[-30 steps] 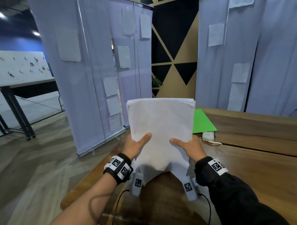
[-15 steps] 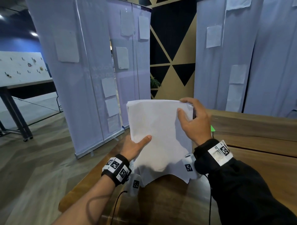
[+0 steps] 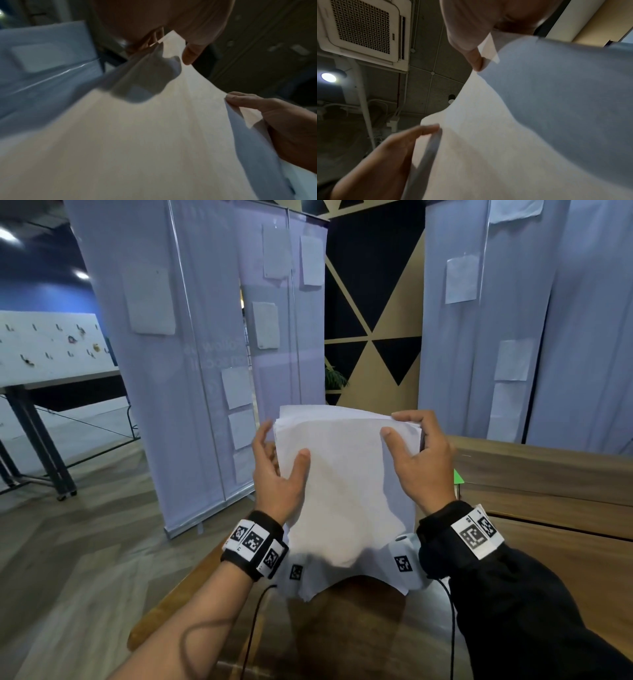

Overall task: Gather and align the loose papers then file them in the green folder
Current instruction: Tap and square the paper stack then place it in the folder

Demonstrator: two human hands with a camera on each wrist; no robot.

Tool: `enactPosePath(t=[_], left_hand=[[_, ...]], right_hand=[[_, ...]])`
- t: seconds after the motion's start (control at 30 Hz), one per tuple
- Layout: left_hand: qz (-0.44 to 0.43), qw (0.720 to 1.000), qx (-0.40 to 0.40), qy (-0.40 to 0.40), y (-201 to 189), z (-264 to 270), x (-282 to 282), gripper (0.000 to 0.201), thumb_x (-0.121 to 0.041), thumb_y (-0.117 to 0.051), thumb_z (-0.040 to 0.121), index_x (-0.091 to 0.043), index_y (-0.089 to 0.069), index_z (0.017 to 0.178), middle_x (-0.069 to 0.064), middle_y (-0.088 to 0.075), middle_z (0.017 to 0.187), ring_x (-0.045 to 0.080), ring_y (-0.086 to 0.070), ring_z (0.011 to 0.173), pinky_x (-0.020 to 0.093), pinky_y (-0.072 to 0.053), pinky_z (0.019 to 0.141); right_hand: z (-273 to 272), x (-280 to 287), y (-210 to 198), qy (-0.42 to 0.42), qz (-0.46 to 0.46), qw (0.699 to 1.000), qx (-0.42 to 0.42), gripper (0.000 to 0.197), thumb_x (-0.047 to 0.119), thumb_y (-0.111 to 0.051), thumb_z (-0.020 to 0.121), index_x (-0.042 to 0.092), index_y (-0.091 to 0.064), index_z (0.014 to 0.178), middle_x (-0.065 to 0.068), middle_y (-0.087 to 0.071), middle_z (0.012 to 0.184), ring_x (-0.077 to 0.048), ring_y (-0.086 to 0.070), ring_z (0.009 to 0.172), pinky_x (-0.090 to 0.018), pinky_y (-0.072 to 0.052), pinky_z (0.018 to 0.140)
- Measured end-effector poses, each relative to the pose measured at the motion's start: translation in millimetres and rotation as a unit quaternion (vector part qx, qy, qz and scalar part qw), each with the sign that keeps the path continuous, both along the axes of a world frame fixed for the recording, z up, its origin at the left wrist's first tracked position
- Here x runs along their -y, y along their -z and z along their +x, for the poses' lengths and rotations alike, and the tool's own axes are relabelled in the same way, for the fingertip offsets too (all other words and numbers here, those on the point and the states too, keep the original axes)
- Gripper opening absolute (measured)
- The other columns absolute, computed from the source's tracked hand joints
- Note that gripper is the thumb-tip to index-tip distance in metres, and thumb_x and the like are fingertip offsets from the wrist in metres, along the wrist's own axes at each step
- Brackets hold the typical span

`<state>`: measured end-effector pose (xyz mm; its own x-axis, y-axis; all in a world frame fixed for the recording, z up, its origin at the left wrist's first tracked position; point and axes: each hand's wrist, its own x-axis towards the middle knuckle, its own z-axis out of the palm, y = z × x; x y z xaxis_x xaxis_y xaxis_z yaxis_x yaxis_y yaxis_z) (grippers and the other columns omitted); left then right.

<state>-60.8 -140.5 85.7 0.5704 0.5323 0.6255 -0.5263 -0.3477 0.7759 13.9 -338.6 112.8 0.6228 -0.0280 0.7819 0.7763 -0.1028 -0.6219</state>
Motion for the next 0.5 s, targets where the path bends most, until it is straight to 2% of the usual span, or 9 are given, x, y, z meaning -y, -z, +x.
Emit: enactPosePath(t=[0.07, 0.1, 0.2, 0.27, 0.33, 0.37, 0.4, 0.47, 0.5], left_hand=[[0.089, 0.993, 0.05, -0.059, -19, 3, -4, 0.075, -0.011, -0.066, 0.089, -0.039, -0.023, 0.145, -0.008, -0.053, 0.099, -0.001, -0.061, 0.077, 0.014, -0.052, 0.073], [0.123, 0.987, 0.062, -0.082, -26, 3, -5, 0.078, -0.009, -0.065, 0.088, -0.04, -0.022, 0.145, -0.009, -0.05, 0.098, 0.001, -0.058, 0.075, 0.015, -0.051, 0.072], [0.179, 0.973, 0.068, -0.128, -39, 3, -9, 0.081, -0.012, -0.07, 0.082, -0.039, -0.026, 0.145, -0.006, -0.052, 0.109, 0.014, -0.059, 0.088, 0.022, -0.053, 0.073], [0.22, 0.961, 0.069, -0.152, -42, 3, -12, 0.071, -0.01, -0.073, 0.08, -0.029, -0.04, 0.141, -0.004, -0.052, 0.117, 0.011, -0.058, 0.101, 0.017, -0.05, 0.077], [0.277, 0.943, 0.074, -0.167, -42, 6, -15, 0.05, -0.009, -0.074, 0.078, -0.016, -0.059, 0.125, 0.0, -0.051, 0.116, 0.007, -0.053, 0.106, 0.02, -0.049, 0.085], [0.295, 0.936, 0.073, -0.176, -42, 7, -16, 0.04, -0.011, -0.073, 0.077, -0.012, -0.064, 0.116, 0.004, -0.053, 0.114, 0.006, -0.052, 0.104, 0.02, -0.048, 0.088], [0.302, 0.933, 0.068, -0.184, -41, 8, -17, 0.033, -0.014, -0.072, 0.077, -0.01, -0.067, 0.11, 0.007, -0.056, 0.111, 0.004, -0.052, 0.101, 0.015, -0.045, 0.089], [0.301, 0.931, 0.066, -0.195, -37, 8, -16, 0.029, -0.021, -0.069, 0.08, -0.009, -0.069, 0.105, 0.009, -0.06, 0.106, -0.005, -0.05, 0.094, 0.004, -0.038, 0.087], [0.295, 0.933, 0.068, -0.196, -35, 8, -15, 0.027, -0.021, -0.069, 0.081, -0.009, -0.069, 0.105, 0.008, -0.06, 0.104, -0.008, -0.049, 0.093, 0.002, -0.036, 0.086]], right_hand=[[0, -1, 2, 0.008, 0.004, 1.0, 0.004, 0.02, 0.03, -0.066, 0.088, 0.038, -0.053, 0.1, 0.024, -0.058, 0.089, -0.005, -0.058, 0.075, -0.03, -0.051, 0.065], [0, -1, 3, 0.012, 0.005, 1.0, 0.008, 0.021, 0.03, -0.066, 0.088, 0.038, -0.052, 0.101, 0.025, -0.057, 0.09, -0.003, -0.057, 0.075, -0.027, -0.05, 0.065], [0, -3, 4, 0.012, 0.007, 1.0, 0.01, 0.025, 0.031, -0.066, 0.088, 0.038, -0.051, 0.107, 0.027, -0.055, 0.091, 0.005, -0.056, 0.077, -0.015, -0.047, 0.063], [1, -3, 4, 0.011, 0.01, 1.0, 0.01, 0.025, 0.031, -0.066, 0.088, 0.037, -0.051, 0.107, 0.028, -0.055, 0.092, 0.007, -0.056, 0.078, -0.013, -0.046, 0.063], [2, -3, 4, 0.01, 0.009, 1.0, 0.005, 0.024, 0.031, -0.066, 0.088, 0.036, -0.051, 0.106, 0.027, -0.055, 0.092, 0.007, -0.056, 0.079, -0.015, -0.047, 0.063], [3, -3, 4, 0.009, 0.008, 1.0, 0.002, 0.024, 0.032, -0.066, 0.088, 0.035, -0.051, 0.107, 0.027, -0.055, 0.092, 0.006, -0.056, 0.079, -0.017, -0.048, 0.064], [3, -3, 5, 0.01, 0.008, 1.0, 0.0, 0.024, 0.032, -0.066, 0.088, 0.034, -0.052, 0.107, 0.026, -0.055, 0.092, 0.005, -0.057, 0.079, -0.019, -0.049, 0.064], [3, -4, 6, 0.012, 0.012, 1.0, 0.003, 0.024, 0.033, -0.066, 0.088, 0.032, -0.052, 0.108, 0.026, -0.056, 0.091, 0.004, -0.057, 0.078, -0.022, -0.05, 0.064], [3, -4, 7, 0.013, 0.015, 1.0, 0.005, 0.024, 0.033, -0.066, 0.088, 0.031, -0.053, 0.108, 0.026, -0.056, 0.092, 0.003, -0.057, 0.078, -0.023, -0.05, 0.064]])
